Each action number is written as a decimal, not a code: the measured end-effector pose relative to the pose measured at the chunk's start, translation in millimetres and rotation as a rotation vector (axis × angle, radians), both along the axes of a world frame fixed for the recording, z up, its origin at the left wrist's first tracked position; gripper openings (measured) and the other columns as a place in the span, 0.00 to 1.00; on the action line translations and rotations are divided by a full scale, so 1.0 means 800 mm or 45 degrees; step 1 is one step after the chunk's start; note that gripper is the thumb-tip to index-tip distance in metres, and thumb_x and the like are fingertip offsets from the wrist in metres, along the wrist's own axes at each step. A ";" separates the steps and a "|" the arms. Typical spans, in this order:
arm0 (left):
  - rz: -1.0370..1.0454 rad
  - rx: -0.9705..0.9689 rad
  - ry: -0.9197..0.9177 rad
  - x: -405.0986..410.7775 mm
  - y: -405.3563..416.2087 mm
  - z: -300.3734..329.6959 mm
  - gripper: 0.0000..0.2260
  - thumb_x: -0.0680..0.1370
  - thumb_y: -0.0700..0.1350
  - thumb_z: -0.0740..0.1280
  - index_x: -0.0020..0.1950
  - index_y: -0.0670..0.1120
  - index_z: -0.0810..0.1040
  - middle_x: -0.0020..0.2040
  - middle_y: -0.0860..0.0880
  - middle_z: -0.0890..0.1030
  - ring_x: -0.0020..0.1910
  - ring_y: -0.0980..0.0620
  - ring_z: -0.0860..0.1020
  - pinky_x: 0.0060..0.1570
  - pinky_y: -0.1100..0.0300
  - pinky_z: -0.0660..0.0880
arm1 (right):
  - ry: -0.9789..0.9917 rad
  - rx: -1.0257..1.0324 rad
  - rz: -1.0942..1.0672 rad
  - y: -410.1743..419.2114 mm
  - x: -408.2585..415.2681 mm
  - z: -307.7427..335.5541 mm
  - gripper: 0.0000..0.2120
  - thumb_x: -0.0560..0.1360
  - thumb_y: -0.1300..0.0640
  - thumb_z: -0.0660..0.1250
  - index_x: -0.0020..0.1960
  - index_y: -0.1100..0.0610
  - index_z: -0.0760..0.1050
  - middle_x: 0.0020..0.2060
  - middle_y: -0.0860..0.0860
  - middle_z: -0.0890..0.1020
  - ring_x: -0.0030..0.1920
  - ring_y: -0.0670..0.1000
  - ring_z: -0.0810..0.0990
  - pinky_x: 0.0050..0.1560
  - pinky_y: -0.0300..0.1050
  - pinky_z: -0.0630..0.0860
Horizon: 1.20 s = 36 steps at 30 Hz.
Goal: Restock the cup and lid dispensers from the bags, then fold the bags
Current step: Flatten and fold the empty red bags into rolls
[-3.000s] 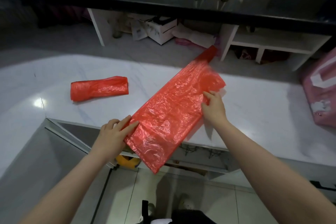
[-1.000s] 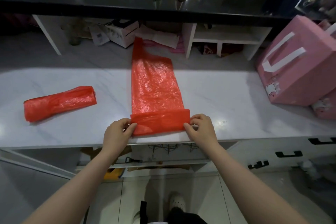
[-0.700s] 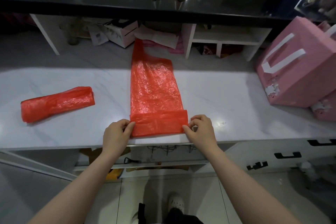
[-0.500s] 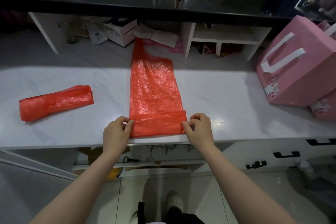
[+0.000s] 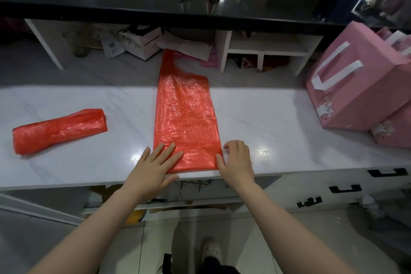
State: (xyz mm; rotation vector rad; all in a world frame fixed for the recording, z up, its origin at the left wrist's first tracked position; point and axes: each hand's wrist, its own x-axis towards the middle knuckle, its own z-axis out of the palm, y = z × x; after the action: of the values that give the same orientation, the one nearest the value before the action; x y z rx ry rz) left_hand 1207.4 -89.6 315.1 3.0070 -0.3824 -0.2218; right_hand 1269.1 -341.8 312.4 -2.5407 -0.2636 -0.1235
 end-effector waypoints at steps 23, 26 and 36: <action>0.241 -0.663 -0.072 -0.012 0.014 0.011 0.26 0.70 0.47 0.75 0.66 0.53 0.72 0.67 0.55 0.71 0.65 0.57 0.67 0.64 0.61 0.65 | 0.070 0.081 0.420 -0.041 -0.013 0.010 0.19 0.68 0.63 0.72 0.58 0.53 0.79 0.53 0.45 0.78 0.56 0.47 0.72 0.58 0.27 0.61; 0.300 -0.753 -0.016 -0.012 0.014 0.017 0.22 0.71 0.42 0.73 0.64 0.53 0.73 0.63 0.55 0.72 0.61 0.56 0.70 0.61 0.61 0.70 | 0.111 0.187 0.316 -0.036 -0.014 0.015 0.18 0.69 0.65 0.67 0.56 0.54 0.80 0.48 0.42 0.76 0.52 0.45 0.73 0.53 0.30 0.67; 0.718 -0.990 -0.244 -0.007 0.004 0.022 0.20 0.76 0.42 0.69 0.68 0.51 0.72 0.50 0.56 0.78 0.46 0.60 0.75 0.45 0.70 0.69 | 0.145 0.097 0.050 -0.014 -0.006 0.002 0.08 0.77 0.48 0.63 0.44 0.52 0.75 0.43 0.44 0.70 0.48 0.46 0.69 0.48 0.39 0.69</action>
State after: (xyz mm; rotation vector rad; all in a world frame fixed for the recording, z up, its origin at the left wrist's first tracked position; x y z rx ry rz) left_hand 1201.8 -86.6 333.1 2.2371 0.3122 0.2191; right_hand 1264.7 -352.7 313.9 -2.4548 -0.2593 0.0256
